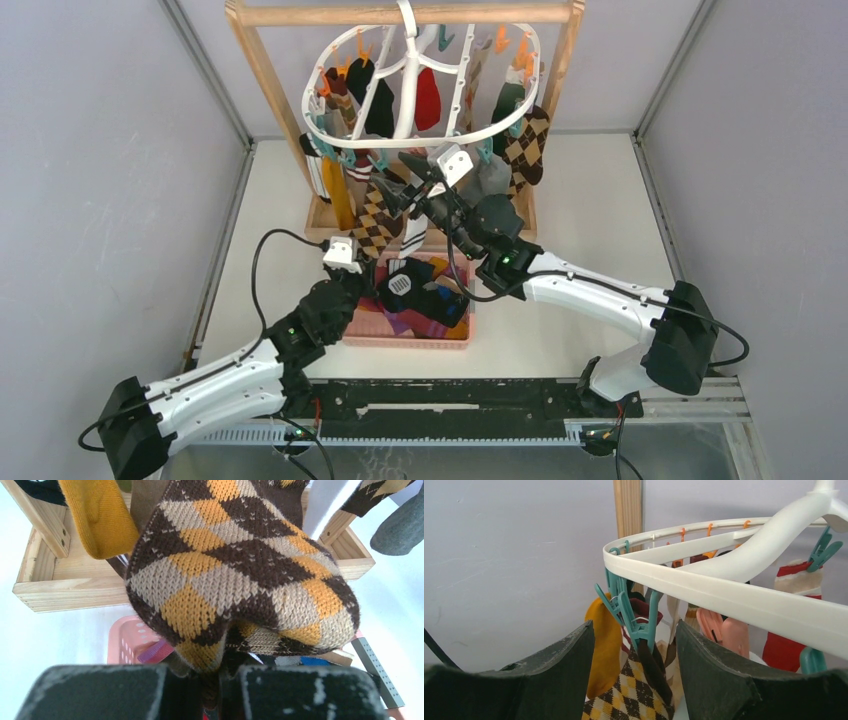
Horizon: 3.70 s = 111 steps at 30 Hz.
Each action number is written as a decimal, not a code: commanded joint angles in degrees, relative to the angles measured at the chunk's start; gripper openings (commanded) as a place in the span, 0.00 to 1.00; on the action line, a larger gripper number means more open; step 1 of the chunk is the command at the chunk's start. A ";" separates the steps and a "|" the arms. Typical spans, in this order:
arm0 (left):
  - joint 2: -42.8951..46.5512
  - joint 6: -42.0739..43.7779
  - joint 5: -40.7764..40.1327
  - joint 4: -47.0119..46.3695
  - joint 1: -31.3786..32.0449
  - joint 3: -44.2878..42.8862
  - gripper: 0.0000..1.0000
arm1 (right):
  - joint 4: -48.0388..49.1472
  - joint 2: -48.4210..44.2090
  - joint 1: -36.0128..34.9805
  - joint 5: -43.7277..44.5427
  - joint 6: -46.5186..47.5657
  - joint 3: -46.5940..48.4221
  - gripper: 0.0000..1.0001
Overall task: Remove the socks clipped to the hanger
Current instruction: Remove the sock from the hanger.
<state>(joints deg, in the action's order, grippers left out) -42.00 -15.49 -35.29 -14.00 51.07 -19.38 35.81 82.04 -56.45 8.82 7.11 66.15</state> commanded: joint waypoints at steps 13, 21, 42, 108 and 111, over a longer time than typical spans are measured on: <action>0.52 0.50 0.66 -1.74 -0.34 0.11 0.05 | -0.84 3.29 -1.87 6.38 1.20 8.76 0.68; 0.36 0.46 0.94 -1.87 -0.30 -0.05 0.05 | -2.42 4.72 -1.83 7.26 0.89 10.66 0.68; 0.10 0.72 0.84 -2.42 -0.31 0.48 0.05 | -0.13 7.82 -0.70 9.93 -0.26 11.93 0.68; -14.57 -7.92 -4.15 -4.00 12.13 0.24 0.01 | -9.32 3.53 10.86 -3.07 -14.98 10.87 0.01; -13.75 -8.06 -6.49 -2.27 14.66 -0.42 0.01 | -9.51 3.17 11.73 -3.48 -15.52 10.53 0.01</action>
<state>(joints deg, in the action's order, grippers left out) -57.21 -22.02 -37.93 -15.88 63.22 -16.97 22.83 88.75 -46.89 5.50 -6.44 76.31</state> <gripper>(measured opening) 0.114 0.331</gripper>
